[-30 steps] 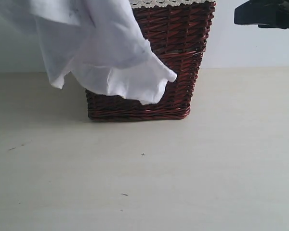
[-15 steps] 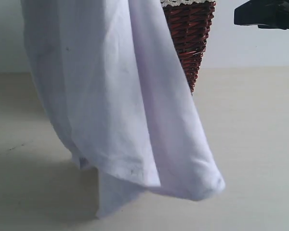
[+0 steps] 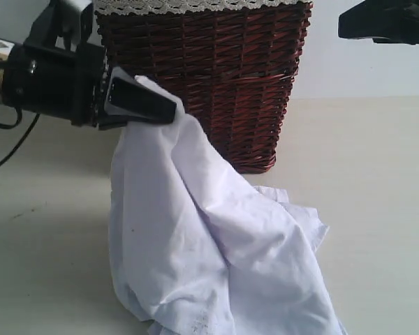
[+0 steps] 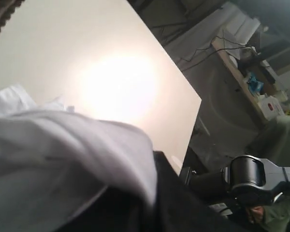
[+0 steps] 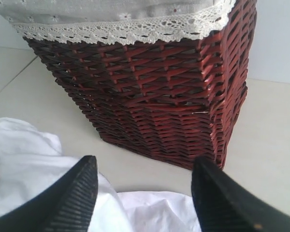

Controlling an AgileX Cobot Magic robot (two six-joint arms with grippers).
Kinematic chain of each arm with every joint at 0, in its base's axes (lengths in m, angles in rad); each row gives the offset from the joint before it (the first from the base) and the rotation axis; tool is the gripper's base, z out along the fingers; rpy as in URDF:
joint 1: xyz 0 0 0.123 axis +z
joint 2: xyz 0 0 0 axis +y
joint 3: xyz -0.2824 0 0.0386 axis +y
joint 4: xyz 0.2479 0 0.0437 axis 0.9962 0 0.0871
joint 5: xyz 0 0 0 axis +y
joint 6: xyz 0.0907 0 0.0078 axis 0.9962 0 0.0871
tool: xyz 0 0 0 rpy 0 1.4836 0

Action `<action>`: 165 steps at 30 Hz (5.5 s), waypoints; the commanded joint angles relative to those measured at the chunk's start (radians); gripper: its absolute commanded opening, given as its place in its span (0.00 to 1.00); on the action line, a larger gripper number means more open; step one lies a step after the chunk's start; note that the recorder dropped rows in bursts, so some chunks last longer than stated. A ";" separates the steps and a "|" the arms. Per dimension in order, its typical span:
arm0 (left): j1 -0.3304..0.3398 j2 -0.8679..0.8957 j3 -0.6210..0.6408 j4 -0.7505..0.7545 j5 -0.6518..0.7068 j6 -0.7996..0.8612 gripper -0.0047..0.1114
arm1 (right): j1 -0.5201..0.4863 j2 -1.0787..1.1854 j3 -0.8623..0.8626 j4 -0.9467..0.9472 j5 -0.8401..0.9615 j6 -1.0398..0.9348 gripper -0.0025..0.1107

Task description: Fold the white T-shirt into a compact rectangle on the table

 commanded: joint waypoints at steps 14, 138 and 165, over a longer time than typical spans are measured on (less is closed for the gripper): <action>0.452 -0.001 0.020 -0.021 -0.056 0.023 0.42 | -0.006 -0.001 -0.008 -0.005 0.014 0.000 0.52; -0.556 -0.054 0.486 -0.021 1.342 0.755 0.58 | -0.006 0.025 -0.008 0.011 0.111 0.040 0.51; -0.556 -0.011 0.360 -0.021 1.381 0.656 0.40 | -0.006 0.025 -0.008 0.017 0.105 0.040 0.51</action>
